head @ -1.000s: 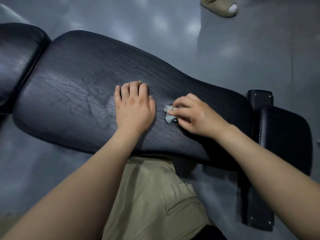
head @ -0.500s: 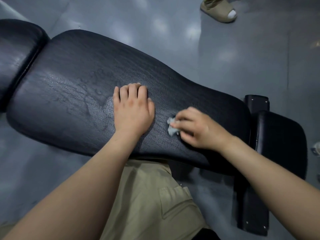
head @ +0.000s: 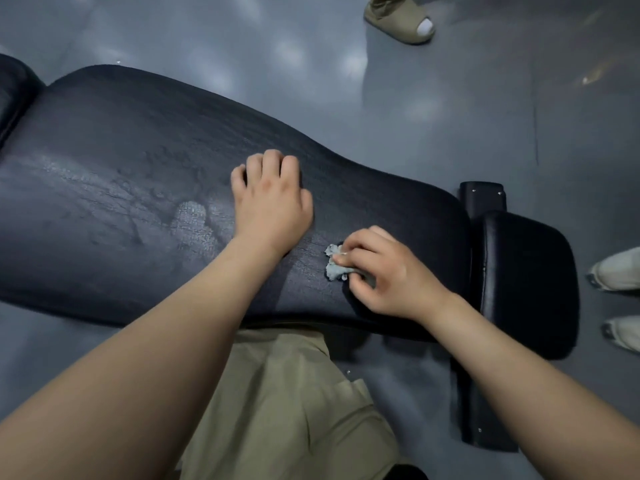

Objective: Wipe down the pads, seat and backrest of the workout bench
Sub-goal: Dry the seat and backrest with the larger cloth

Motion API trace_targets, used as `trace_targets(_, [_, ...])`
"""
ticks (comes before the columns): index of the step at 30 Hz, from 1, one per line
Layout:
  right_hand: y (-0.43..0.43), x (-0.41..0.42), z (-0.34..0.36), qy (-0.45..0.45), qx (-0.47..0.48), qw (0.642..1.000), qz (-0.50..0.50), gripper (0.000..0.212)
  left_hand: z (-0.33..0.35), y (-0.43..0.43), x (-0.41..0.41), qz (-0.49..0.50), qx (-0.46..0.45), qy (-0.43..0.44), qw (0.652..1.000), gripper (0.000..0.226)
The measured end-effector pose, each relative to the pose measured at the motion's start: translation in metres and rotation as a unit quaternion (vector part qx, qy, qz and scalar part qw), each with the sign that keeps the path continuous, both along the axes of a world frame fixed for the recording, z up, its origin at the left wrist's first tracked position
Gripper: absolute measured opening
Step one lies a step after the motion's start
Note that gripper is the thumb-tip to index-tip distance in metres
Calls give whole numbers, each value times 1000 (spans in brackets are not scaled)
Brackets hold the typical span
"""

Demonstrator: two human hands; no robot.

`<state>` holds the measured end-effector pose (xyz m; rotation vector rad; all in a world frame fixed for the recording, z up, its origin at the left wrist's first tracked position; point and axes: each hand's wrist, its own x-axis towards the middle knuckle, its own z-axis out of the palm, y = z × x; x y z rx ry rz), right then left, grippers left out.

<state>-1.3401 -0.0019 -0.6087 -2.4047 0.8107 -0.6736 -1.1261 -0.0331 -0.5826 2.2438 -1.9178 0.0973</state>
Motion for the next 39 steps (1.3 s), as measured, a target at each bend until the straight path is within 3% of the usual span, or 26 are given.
trace_targets(3, [-11, -1, -3, 15, -14, 999, -25, 19, -8, -6, -22, -7, 6, 10, 1000, 31])
trace_targets(10, [-45, 0, -11, -11, -38, 977, -209, 25, -16, -8, -34, 19, -11, -3, 1000, 25])
trace_targets(17, [-30, 7, -13, -11, -27, 989, -148, 25, -17, -5, -34, 13, -33, 23, 999, 26])
trace_targets(23, [-69, -15, -23, 1, -46, 946, -322, 27, -15, -2, -30, 13, -55, 68, 996, 29])
trace_targets(26, [-64, 6, -21, -15, -47, 948, -315, 28, -12, -1, -32, 15, -76, 99, 992, 32])
trace_targets(34, [-98, 54, -3, -12, -29, 988, -151, 32, -12, -1, -31, 23, -138, 179, 974, 34])
trace_targets(39, [-87, -6, -17, -4, -48, 963, -264, 30, -12, 1, -28, 21, -128, 190, 973, 28])
